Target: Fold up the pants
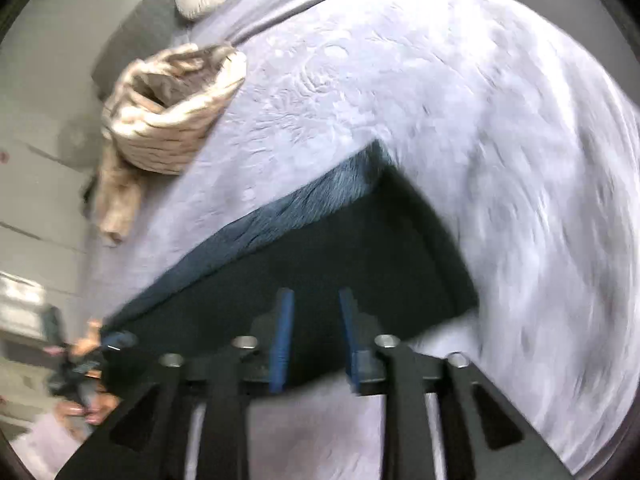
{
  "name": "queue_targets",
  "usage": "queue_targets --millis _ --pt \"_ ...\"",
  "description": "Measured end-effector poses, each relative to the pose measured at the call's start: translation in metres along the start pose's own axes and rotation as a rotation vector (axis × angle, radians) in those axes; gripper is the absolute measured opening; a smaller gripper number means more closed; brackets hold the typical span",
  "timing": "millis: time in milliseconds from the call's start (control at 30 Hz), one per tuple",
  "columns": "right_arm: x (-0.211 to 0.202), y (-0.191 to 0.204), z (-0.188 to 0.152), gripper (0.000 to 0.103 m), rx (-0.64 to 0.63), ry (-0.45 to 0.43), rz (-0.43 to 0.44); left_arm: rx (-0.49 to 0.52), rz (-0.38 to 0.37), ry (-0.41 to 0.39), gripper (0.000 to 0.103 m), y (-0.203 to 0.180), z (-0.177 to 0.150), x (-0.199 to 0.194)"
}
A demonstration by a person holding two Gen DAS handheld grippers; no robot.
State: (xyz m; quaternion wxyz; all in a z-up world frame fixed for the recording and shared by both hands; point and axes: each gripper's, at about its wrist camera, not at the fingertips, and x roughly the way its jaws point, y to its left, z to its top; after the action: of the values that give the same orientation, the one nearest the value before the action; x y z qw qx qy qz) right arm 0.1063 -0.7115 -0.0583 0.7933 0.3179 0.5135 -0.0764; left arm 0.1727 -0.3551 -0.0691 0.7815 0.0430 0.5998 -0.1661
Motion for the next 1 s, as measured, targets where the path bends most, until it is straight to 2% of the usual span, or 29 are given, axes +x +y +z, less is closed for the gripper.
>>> queue_targets --millis 67,133,167,233,300,433,467,567,600,700,767,867,933,1000 --pt "0.037 -0.003 0.009 0.058 -0.017 0.051 -0.103 -0.019 0.046 -0.011 0.088 -0.013 0.014 0.020" --pt "0.052 -0.009 0.011 0.056 -0.023 0.057 -0.108 -0.035 0.130 -0.014 0.088 -0.010 0.029 0.042" --pt "0.051 -0.012 0.010 0.054 -0.041 0.036 -0.114 -0.056 0.143 -0.013 0.089 -0.004 0.032 0.048" --pt "0.045 -0.015 0.010 0.049 -0.060 0.017 -0.132 -0.098 0.121 -0.010 0.092 0.008 0.036 0.054" --pt "0.039 -0.022 0.011 0.043 -0.042 0.010 -0.132 -0.105 0.162 -0.002 0.092 0.029 0.032 0.041" --pt "0.021 -0.030 0.009 0.047 0.091 0.022 -0.097 -0.107 0.211 -0.004 0.092 0.070 0.014 0.002" --pt "0.018 -0.026 0.007 0.048 0.114 0.023 -0.069 -0.102 0.236 -0.009 0.092 0.084 0.005 -0.009" --pt "0.013 0.009 -0.023 0.049 0.152 0.090 0.201 -0.114 0.290 -0.002 0.092 0.128 -0.013 -0.024" --pt "0.018 0.025 -0.034 0.049 0.143 0.124 0.262 -0.126 0.304 0.000 0.092 0.146 -0.022 -0.028" --pt "0.058 0.100 -0.088 0.049 0.134 0.302 0.472 -0.157 0.336 -0.003 0.092 0.196 -0.047 -0.043" --pt "0.092 0.146 -0.129 0.049 0.159 0.423 0.573 -0.171 0.373 -0.008 0.092 0.224 -0.057 -0.047" --pt "0.140 0.209 -0.182 0.049 0.166 0.545 0.637 -0.187 0.406 0.000 0.092 0.277 -0.072 -0.047" --pt "0.166 0.234 -0.204 0.049 0.193 0.576 0.649 -0.210 0.366 0.012 0.093 0.303 -0.083 -0.042" --pt "0.181 0.244 -0.219 0.049 0.238 0.582 0.644 -0.196 0.338 0.005 0.102 0.318 -0.092 -0.041"
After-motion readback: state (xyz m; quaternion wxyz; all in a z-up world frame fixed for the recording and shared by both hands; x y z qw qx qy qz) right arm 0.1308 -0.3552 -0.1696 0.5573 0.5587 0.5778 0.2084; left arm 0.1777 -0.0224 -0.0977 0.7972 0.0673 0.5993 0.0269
